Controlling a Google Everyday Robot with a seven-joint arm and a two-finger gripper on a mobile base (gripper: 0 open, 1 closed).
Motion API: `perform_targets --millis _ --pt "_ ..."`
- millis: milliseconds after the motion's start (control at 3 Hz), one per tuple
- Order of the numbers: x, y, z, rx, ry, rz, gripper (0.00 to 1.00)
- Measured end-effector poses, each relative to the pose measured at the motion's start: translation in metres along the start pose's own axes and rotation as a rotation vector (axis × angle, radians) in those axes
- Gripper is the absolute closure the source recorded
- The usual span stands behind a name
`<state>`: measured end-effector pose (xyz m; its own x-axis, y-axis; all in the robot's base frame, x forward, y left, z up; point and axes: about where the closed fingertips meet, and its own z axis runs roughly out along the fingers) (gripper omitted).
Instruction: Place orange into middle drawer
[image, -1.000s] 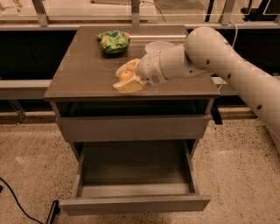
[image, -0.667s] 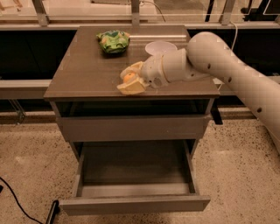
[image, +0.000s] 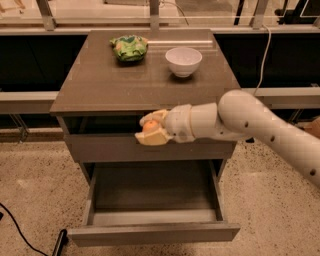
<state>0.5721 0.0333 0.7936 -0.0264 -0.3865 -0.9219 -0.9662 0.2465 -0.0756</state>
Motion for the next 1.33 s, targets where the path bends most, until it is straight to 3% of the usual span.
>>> perform_targets --millis 333,667,1000,1333 --pt "0.042 0.049 0.013 -0.089 -0.076 0.043 1.00" --pt "0.097 0.074 0.034 -0.166 -0.121 0.048 1.00" --pt "0.101 0.075 0.038 -0.172 -0.130 0.056 1.00" --pt "0.126 0.061 0.041 -0.120 -0.083 0.079 1.00"
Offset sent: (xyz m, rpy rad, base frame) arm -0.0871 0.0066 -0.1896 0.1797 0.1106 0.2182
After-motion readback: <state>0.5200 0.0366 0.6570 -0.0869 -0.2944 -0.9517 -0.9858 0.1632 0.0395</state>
